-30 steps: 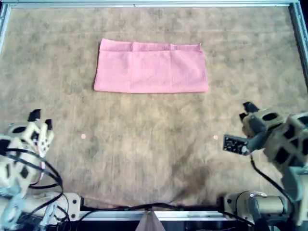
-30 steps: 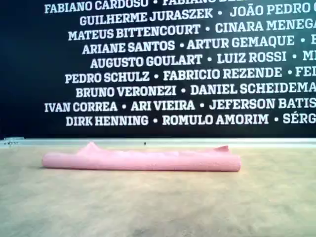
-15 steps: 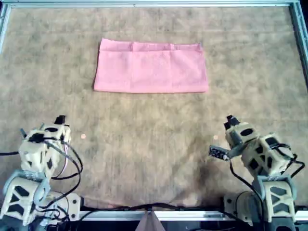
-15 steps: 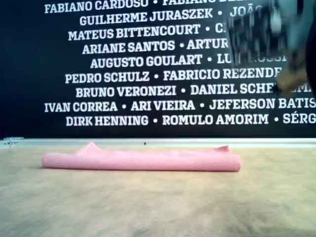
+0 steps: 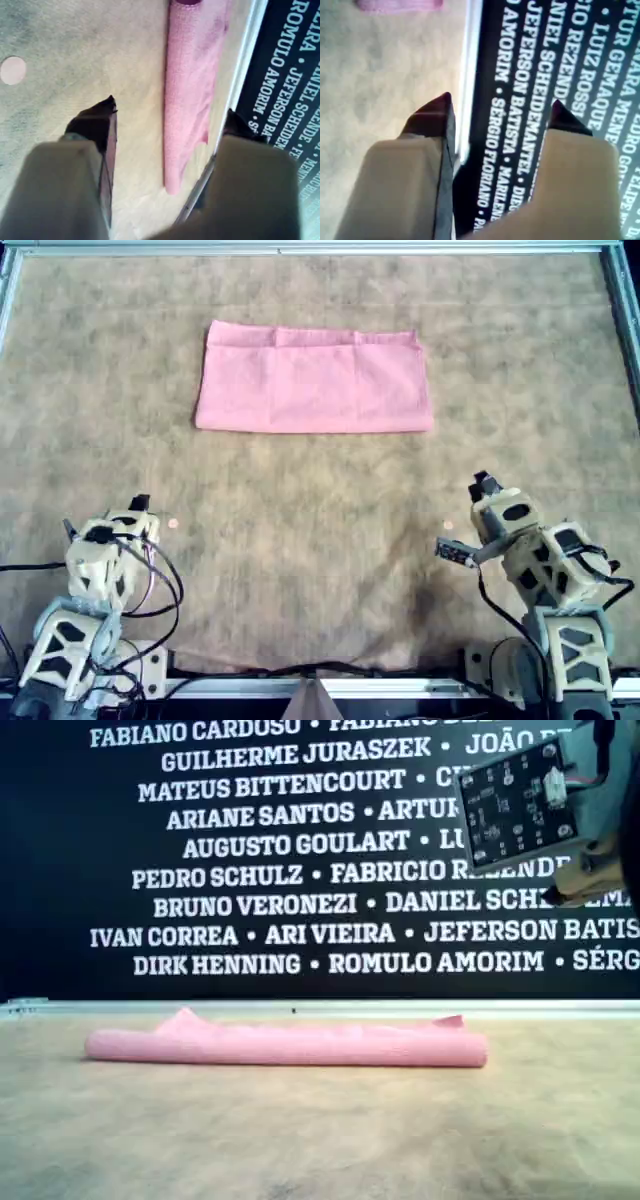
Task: Fold a cloth
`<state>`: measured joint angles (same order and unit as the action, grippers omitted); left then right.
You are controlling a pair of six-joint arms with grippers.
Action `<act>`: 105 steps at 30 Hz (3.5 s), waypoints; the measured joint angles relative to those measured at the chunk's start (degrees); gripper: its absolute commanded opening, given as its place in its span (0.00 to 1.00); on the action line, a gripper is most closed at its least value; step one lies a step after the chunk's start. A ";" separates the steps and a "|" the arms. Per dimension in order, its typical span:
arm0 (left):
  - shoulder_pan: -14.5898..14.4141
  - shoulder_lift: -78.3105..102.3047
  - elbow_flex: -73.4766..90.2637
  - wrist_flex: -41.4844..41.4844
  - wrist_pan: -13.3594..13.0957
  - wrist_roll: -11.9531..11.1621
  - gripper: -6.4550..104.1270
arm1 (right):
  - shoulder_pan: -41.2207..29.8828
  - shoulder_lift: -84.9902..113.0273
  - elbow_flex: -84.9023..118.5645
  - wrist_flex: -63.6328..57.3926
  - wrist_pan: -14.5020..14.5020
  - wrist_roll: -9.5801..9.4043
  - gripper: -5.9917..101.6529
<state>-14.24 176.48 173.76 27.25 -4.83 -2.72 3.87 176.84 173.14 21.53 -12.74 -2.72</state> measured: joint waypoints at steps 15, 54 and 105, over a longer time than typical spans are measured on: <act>-1.67 0.00 0.00 0.00 0.00 0.44 0.75 | 0.53 0.00 0.00 0.00 0.00 0.35 0.77; -7.47 -90.26 -61.87 -1.49 -0.18 0.62 0.97 | 4.48 -101.60 -69.43 0.44 0.00 2.02 0.98; -3.43 -119.97 -98.79 -1.85 0.00 0.97 0.05 | 5.36 -122.52 -95.01 0.44 -0.18 2.11 0.28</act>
<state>-17.67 56.51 74.97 25.40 -4.83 -1.76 9.23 54.32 78.13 21.97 -12.92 -0.62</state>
